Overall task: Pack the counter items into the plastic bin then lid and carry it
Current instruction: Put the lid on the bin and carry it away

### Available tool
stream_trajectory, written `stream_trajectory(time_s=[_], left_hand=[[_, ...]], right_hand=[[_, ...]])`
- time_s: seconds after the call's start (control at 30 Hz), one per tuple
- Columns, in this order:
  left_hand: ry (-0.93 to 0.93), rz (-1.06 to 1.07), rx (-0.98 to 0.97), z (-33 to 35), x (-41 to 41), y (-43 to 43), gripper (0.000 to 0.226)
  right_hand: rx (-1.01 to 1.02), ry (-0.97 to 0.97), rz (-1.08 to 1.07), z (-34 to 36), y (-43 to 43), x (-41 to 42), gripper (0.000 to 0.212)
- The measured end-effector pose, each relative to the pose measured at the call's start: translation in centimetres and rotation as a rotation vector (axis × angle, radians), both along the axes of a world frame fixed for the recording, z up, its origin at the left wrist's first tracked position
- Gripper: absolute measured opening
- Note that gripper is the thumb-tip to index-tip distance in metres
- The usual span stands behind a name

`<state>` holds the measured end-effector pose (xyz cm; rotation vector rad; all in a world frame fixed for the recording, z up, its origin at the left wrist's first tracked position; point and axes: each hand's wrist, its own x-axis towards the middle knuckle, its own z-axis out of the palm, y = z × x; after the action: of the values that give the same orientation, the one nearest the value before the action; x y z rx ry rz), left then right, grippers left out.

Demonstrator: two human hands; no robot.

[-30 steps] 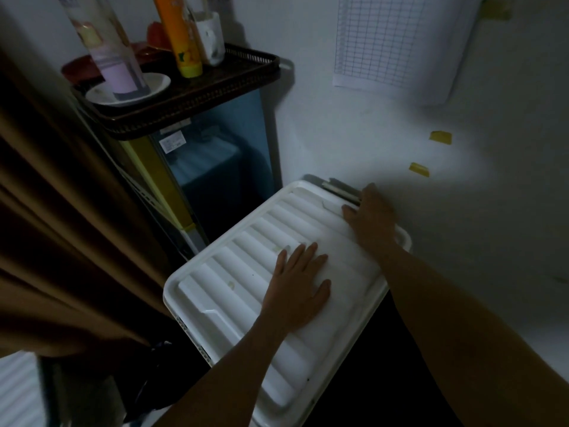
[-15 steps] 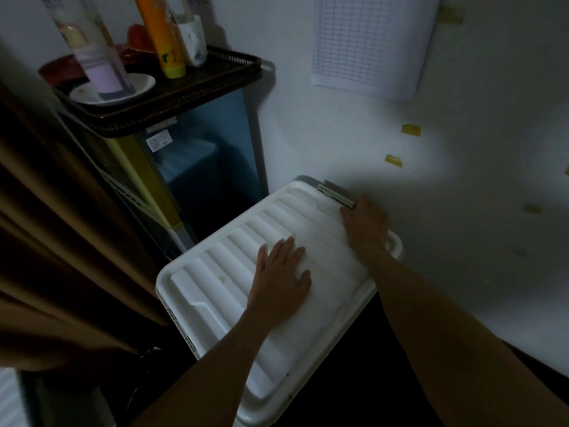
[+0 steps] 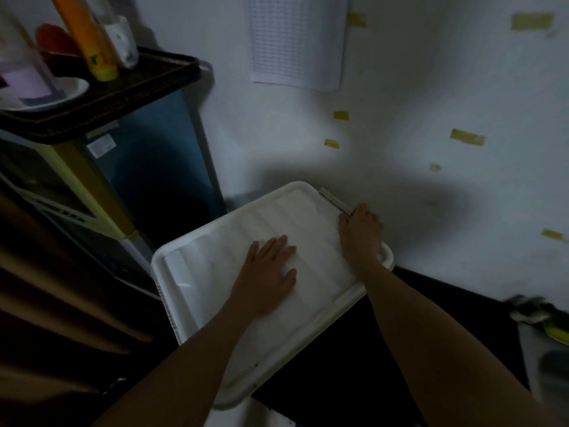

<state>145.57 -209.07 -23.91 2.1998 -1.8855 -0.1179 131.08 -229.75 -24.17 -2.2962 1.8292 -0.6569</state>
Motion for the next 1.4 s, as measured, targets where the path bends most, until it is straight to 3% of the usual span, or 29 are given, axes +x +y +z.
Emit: stream_trajectory(time_s=[0.5, 0.77, 1.07, 1.23, 1.4], left_hand=[[-0.064, -0.268, -0.009, -0.3, -1.9, 0.7, 0.068], [-0.107, -0.510, -0.034, 0.1, -2.3, 0.0, 0.065], [-0.196, -0.673, -0.028, 0.9, -0.8, -1.3, 0.064], [-0.238, -0.617, -0.040, 0.6, 0.3, -1.4, 0.058], [-0.118, -0.324, 0.002, 0.3, -0.1, 0.4, 0.063]], right_hand=[[0.003, 0.081, -0.297, 0.5, 8.6, -9.3, 0.040], [-0.037, 0.172, -0.422, 0.5, 13.7, -13.0, 0.019], [0.018, 0.144, -0.606, 0.4, 18.0, -13.0, 0.015], [0.067, 0.126, -0.675, 0.6, 19.7, -12.1, 0.020], [0.055, 0.045, -0.663, 1.2, 20.0, -11.8, 0.025]])
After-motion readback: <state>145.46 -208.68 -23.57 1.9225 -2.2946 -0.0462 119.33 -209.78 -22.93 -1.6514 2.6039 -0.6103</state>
